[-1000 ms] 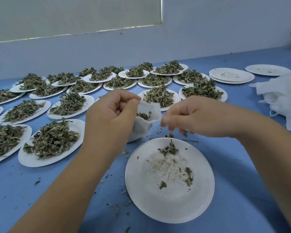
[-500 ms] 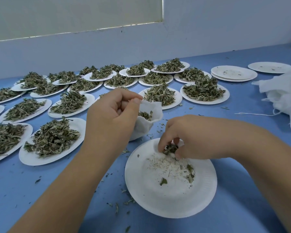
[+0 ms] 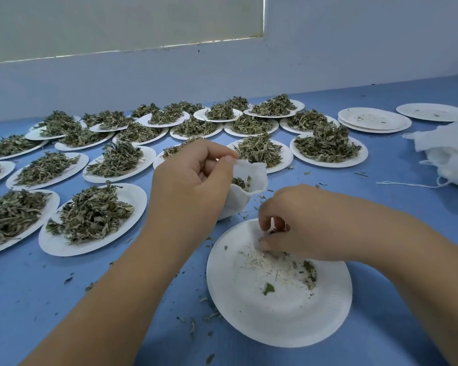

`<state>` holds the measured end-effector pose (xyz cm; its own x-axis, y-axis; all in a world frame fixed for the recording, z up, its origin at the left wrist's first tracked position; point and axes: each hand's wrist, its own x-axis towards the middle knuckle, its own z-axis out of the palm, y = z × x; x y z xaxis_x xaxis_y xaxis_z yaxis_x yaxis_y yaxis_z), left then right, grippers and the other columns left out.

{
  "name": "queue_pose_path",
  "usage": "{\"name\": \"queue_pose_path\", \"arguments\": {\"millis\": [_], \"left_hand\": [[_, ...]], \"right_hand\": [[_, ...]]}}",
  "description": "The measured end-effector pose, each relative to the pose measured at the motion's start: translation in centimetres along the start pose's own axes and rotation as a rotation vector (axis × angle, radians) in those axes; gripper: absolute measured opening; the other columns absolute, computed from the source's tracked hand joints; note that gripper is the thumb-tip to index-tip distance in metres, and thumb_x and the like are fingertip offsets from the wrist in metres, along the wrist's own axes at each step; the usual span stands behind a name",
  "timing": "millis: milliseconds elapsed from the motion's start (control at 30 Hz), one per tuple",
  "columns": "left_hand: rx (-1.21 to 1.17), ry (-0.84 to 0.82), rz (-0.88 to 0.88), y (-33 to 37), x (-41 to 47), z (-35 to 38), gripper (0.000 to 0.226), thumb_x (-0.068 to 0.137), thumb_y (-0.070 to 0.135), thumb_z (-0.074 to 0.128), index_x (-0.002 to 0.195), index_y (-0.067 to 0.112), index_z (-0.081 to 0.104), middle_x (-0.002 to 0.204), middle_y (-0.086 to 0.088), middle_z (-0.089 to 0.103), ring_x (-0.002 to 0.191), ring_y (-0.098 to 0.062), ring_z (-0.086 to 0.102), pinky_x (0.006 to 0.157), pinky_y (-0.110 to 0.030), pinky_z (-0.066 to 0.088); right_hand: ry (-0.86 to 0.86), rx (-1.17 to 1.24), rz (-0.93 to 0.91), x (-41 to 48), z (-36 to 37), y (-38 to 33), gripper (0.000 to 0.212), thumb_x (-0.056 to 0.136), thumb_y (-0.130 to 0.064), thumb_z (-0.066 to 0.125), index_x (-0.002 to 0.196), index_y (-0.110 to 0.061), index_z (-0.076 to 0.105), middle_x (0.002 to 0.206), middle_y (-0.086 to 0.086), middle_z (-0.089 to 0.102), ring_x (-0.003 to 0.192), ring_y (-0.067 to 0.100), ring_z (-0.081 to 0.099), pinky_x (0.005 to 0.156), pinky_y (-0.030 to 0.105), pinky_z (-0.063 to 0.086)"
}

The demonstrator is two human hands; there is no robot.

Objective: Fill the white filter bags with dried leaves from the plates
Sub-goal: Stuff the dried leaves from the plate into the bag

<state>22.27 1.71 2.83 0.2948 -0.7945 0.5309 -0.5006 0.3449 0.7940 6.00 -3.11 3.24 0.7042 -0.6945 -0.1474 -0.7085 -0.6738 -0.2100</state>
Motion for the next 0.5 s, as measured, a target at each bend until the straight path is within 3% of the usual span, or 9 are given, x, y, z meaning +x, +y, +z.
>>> {"name": "queue_pose_path", "arguments": {"millis": [167, 267, 500], "left_hand": [[0.013, 0.001, 0.016, 0.01, 0.03, 0.07, 0.02, 0.092, 0.011, 0.059, 0.082, 0.024, 0.069, 0.062, -0.008, 0.053, 0.049, -0.004, 0.04, 0.047, -0.012, 0.033], [0.008, 0.001, 0.017, 0.01, 0.04, 0.07, 0.019, 0.092, 0.01, 0.059, 0.083, 0.022, 0.07, 0.061, -0.008, 0.053, 0.048, -0.004, 0.039, 0.047, -0.011, 0.032], [0.01, 0.002, 0.02, 0.0, 0.05, 0.05, 0.018, 0.092, 0.011, 0.059, 0.084, 0.021, 0.071, 0.057, -0.003, 0.05, 0.048, -0.004, 0.04, 0.047, -0.011, 0.032]], "right_hand": [[0.051, -0.043, -0.003, 0.28, 0.76, -1.09, 0.007, 0.094, -0.029, 0.053, 0.093, -0.026, 0.059, 0.095, -0.006, 0.05, 0.083, 0.014, 0.055, 0.065, 0.025, 0.045], [0.048, -0.057, 0.005, 0.45, 0.82, -1.25, 0.013, 0.094, -0.017, 0.051, 0.087, -0.027, 0.056, 0.095, -0.006, 0.052, 0.081, 0.014, 0.056, 0.064, 0.025, 0.045], [0.035, -0.104, -0.001, 0.49, 0.74, -1.08, 0.022, 0.091, -0.011, 0.052, 0.081, -0.03, 0.049, 0.089, -0.008, 0.052, 0.072, 0.008, 0.048, 0.054, 0.018, 0.036]]}}
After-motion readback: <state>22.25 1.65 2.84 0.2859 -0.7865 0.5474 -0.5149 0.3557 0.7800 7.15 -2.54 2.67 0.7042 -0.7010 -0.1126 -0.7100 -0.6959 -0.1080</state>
